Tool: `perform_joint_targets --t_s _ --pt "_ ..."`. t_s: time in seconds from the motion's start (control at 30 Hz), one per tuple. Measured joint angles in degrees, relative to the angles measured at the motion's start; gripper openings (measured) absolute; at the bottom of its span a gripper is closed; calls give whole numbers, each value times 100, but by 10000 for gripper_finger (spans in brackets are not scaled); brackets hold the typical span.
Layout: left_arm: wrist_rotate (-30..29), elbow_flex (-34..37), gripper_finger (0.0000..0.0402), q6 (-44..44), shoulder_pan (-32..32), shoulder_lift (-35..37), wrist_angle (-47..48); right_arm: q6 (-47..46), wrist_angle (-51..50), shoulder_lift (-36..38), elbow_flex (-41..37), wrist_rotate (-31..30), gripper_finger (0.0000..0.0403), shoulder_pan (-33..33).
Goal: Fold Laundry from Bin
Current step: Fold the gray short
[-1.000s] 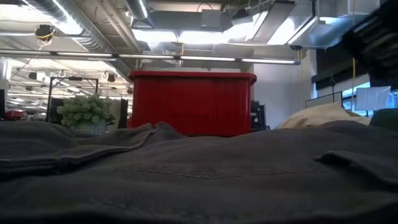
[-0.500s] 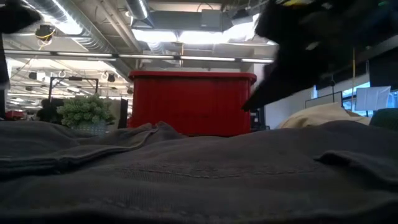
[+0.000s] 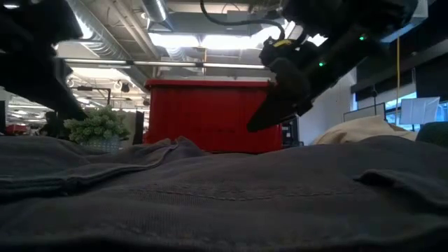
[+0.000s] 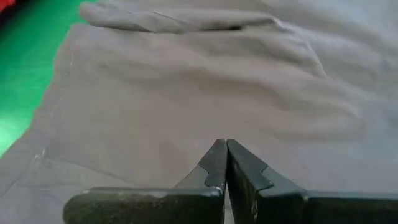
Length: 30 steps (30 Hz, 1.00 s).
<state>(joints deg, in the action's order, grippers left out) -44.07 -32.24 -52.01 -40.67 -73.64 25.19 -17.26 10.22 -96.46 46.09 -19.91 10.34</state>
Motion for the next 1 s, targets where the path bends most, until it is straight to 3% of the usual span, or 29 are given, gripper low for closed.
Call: perform_joint_targets --t_s 0.23,0.47,0.63,0.83,1.0 --pt "358 737 0 1231 710 186 -2006 62 22 -22 0 2 115 -112" --pt "1256 565 0 2053 1649 225 -2320 206 559 -22 0 807 115 -102" --pt "1704 498 0 2776 2125 218 -2796 947 1285 -22 4 1052 115 -99" --pt "1816 484 0 3006 2394 218 -2980 1425 2104 -22 4 1059 115 -99" --pt "1814 484 0 3788 2392 218 -3163 1478 2260 -22 4 1003 115 -99"
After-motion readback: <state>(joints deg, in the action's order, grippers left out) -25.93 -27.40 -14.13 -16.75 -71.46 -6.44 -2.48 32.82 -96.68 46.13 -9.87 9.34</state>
